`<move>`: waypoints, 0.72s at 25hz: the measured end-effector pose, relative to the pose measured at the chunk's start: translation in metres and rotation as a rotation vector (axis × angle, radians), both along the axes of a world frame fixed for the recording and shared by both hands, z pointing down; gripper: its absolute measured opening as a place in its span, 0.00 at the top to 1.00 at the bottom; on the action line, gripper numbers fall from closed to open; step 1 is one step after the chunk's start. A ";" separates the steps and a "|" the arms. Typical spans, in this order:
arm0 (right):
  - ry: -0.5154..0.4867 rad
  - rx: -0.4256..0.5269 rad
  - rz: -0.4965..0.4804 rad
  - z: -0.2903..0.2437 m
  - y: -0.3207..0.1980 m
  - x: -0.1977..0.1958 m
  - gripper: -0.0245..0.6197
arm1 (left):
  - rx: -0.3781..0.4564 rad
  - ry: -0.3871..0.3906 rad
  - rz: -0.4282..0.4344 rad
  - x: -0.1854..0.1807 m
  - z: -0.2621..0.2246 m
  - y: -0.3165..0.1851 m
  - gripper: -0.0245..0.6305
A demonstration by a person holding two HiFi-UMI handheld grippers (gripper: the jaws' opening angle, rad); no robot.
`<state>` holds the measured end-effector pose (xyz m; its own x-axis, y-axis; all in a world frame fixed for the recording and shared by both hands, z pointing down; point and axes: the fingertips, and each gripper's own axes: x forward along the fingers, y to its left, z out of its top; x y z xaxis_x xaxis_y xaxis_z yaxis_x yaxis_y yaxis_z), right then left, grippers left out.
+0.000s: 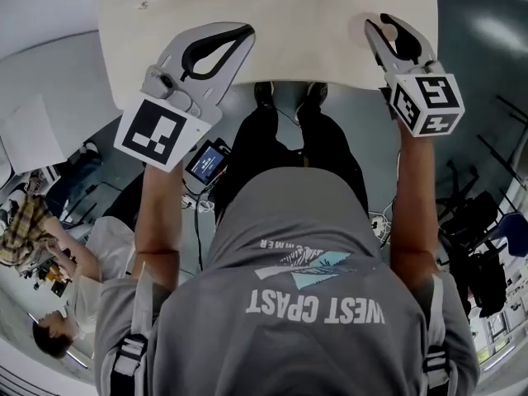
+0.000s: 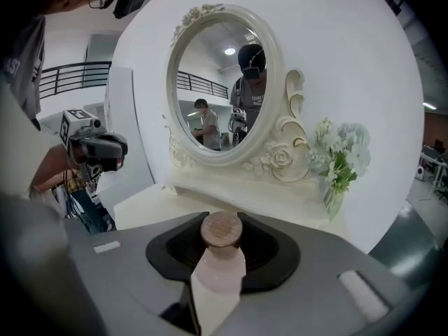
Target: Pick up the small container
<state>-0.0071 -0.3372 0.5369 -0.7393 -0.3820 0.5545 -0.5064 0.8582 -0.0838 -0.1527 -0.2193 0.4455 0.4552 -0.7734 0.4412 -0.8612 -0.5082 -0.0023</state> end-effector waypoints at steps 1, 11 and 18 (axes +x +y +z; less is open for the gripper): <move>-0.008 0.010 0.004 -0.009 0.001 0.002 0.76 | 0.008 -0.003 0.003 0.001 -0.005 0.001 0.96; -0.071 0.096 0.040 -0.108 0.029 0.027 0.76 | 0.104 -0.015 0.032 0.015 -0.069 0.026 0.96; -0.116 0.131 0.055 -0.194 0.085 0.071 0.76 | 0.155 -0.028 0.050 0.055 -0.135 0.076 0.96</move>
<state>0.0636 -0.2523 0.3432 -0.7715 -0.4868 0.4097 -0.5461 0.8371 -0.0338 -0.0982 -0.1432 0.3105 0.4838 -0.8100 0.3313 -0.8336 -0.5418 -0.1074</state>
